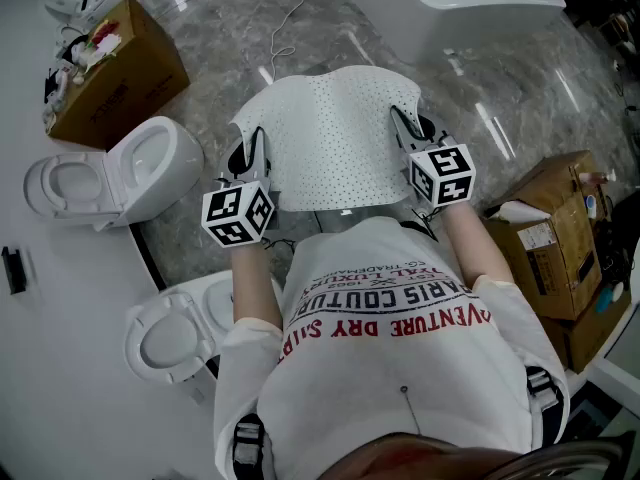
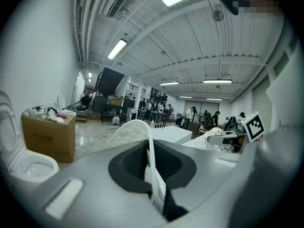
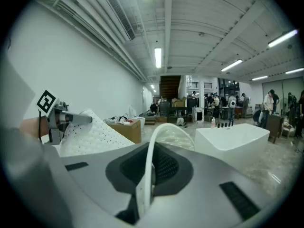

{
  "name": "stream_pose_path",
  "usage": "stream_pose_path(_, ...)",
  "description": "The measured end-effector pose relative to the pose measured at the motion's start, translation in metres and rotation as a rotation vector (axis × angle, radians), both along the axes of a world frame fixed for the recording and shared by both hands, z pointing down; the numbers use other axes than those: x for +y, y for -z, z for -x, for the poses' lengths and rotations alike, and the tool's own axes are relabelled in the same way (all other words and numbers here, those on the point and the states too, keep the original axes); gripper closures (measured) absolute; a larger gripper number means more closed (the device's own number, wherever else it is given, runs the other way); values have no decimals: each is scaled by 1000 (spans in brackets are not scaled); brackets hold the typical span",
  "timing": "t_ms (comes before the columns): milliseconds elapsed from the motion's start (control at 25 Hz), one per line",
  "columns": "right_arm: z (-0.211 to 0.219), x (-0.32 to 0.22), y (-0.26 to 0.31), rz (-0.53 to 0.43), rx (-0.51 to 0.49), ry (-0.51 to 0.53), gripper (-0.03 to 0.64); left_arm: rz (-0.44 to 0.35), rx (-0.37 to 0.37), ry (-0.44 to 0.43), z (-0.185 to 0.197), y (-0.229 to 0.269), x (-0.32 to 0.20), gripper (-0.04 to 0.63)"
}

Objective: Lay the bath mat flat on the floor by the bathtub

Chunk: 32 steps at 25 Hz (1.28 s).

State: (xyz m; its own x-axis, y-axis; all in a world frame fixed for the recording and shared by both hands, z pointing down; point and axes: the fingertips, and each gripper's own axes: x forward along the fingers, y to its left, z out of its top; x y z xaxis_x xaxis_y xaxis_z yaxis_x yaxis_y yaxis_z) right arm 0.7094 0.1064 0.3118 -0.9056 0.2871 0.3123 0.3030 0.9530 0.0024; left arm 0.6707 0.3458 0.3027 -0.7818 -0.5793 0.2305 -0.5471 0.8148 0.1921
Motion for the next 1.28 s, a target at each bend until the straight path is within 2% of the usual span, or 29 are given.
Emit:
stream_pose_path(320, 5, 2, 2, 17, 7, 8, 600, 12, -14, 1, 4, 3, -1, 575)
stream_pose_path(480, 5, 7, -1, -15, 18, 18, 600, -7, -14, -7, 3, 2, -1, 575)
stream_pose_path(640, 6, 16, -8, -65, 35, 40, 600, -24, -1, 2, 3, -3, 6, 575)
stream_pose_path(840, 17, 17, -19, -47, 80, 27, 600, -29, 27, 19, 5, -13, 14, 575)
stream_pose_path(1080, 48, 29, -42, -24, 132, 83, 600, -9, 72, 70, 23, -32, 26, 575)
stream_pose_path(1280, 108, 40, -64, 21, 168, 138, 600, 30, 107, 117, 70, -48, 32, 575)
